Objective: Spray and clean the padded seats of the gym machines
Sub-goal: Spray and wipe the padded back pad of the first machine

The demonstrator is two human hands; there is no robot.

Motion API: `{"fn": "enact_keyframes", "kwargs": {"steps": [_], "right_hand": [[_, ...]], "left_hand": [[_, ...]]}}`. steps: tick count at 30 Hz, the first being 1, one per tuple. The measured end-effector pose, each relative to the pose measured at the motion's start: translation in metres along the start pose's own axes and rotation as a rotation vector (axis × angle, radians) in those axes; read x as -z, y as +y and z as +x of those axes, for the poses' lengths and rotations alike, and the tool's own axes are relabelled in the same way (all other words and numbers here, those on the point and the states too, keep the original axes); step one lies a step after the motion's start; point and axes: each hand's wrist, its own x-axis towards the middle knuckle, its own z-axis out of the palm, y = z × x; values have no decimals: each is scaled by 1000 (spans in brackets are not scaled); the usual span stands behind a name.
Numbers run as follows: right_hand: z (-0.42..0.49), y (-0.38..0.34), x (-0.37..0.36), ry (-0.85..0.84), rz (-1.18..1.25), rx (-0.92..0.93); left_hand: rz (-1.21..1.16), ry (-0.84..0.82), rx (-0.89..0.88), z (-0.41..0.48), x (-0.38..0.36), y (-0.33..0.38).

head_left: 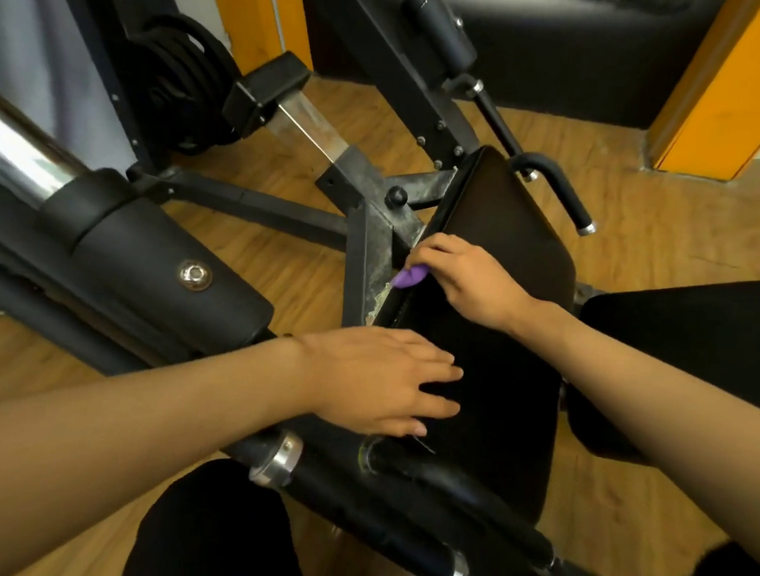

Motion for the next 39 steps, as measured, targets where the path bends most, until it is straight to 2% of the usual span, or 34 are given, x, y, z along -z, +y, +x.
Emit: {"fn": "enact_keyframes", "kwargs": {"steps": [3, 5, 11, 14, 17, 19, 22, 24, 28, 31, 34, 36, 39], "right_hand": [[11, 17, 6, 50, -121, 8], [25, 24, 4, 82, -85, 20], [22, -3, -5, -202, 128, 468], [32, -1, 3, -325, 131, 597], [55, 33, 12, -337, 11, 564], [67, 57, 18, -304, -88, 480], [66, 55, 14, -227, -73, 344], [50, 26, 2, -237, 17, 396], [31, -7, 3, -375, 195, 580], [51, 27, 16, -369, 99, 529], [65, 64, 23, -280, 7, 357], [63, 58, 20, -225, 11, 297], [45, 16, 8, -289, 122, 436]], "left_hand": [[37, -28, -82, 11, -18, -1], [62, -14, -99, 17, -25, -6], [137, -39, -185, 33, -42, -10], [170, -15, -226, 30, -43, -10], [172, -20, -199, 27, -42, -13], [154, -20, -147, 26, -41, -14], [118, -23, -110, 29, -39, -16], [96, -30, -87, 32, -37, -15], [51, -27, -53, 32, -35, -15], [26, -46, 6, 32, -34, -17], [34, -52, 34, 35, -32, -17], [28, -54, 47, 35, -31, -16], [31, -73, 43, 37, -30, -16]]}}
